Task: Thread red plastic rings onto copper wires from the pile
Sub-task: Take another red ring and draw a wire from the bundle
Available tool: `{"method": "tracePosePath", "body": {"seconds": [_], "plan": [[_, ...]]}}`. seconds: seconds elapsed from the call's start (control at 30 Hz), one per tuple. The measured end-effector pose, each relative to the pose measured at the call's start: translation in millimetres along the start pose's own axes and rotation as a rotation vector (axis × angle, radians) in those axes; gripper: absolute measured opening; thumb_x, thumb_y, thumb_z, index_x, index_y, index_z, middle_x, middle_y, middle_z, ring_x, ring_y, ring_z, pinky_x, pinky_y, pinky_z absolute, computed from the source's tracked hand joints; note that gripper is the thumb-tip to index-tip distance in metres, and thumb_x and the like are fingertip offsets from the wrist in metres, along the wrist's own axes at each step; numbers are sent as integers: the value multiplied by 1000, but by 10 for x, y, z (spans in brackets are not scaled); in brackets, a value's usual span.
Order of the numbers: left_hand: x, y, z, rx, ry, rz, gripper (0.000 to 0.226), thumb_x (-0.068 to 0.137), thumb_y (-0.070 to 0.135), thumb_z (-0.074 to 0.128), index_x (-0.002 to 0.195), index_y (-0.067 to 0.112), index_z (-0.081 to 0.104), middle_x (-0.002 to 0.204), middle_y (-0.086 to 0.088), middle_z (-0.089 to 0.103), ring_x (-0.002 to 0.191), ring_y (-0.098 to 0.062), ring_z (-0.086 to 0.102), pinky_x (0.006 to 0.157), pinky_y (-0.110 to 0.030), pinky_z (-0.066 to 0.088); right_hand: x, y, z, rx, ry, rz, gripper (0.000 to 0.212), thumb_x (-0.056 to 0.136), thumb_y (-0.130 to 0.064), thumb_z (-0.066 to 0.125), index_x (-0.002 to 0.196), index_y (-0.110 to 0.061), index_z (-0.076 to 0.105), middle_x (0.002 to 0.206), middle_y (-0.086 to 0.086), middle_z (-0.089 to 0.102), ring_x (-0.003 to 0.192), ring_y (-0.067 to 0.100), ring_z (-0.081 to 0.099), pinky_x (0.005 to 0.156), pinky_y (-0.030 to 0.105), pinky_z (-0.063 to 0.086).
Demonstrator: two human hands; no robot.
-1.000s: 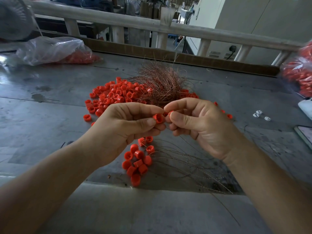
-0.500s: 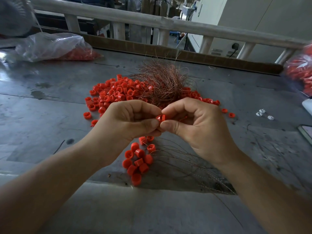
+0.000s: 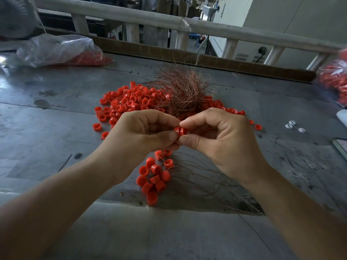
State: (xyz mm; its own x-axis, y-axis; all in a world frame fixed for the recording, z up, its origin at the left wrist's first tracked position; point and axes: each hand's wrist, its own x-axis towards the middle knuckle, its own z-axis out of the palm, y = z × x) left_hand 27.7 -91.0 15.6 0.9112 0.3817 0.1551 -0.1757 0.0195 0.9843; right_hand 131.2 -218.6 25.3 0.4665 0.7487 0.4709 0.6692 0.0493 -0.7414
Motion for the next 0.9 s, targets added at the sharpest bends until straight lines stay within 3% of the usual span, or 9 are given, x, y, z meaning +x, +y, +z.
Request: {"method": "tracePosePath", "body": {"seconds": [0.23,0.37,0.53,0.7,0.9], "plan": [[-19,7,14,52,19,15,19,55,9,64,68,20,72,69,-4,72,61,-14,69,57,-16,53,-5,-20,-5,15,-4,10,20,61,-25,73,79,-28,66,79,-11,67,71,6,65,65,16,52],[-17,11,20,51,13,11,21,55,10,64,70,21,74,68,-4,72,61,-14,69,57,-15,53,2,-1,-6,-18,13,-11,24,62,-18,76,79,-30,65,80,-13,65,72,4,64,65,12,50],[-12,2,8,52,-2,6,24,56,12,64,74,23,74,70,-4,72,64,-15,69,60,-17,54,-12,-18,-16,-57,16,-24,21,63,-15,78,83,-17,70,81,-10,66,72,5,64,65,14,51],[-20,1,3,47,-13,-1,22,57,9,64,72,20,74,70,-4,72,63,-15,70,57,-16,53,-9,-36,-13,-28,2,-13,23,61,-17,77,83,-20,70,79,-13,65,73,3,64,64,10,49],[-27,7,-3,36,-23,-18,22,53,11,65,72,18,74,69,-6,72,61,-16,69,56,-17,53,-6,-38,-23,-20,-8,1,21,58,-26,73,78,-22,67,79,-12,67,71,4,66,65,16,53]]}}
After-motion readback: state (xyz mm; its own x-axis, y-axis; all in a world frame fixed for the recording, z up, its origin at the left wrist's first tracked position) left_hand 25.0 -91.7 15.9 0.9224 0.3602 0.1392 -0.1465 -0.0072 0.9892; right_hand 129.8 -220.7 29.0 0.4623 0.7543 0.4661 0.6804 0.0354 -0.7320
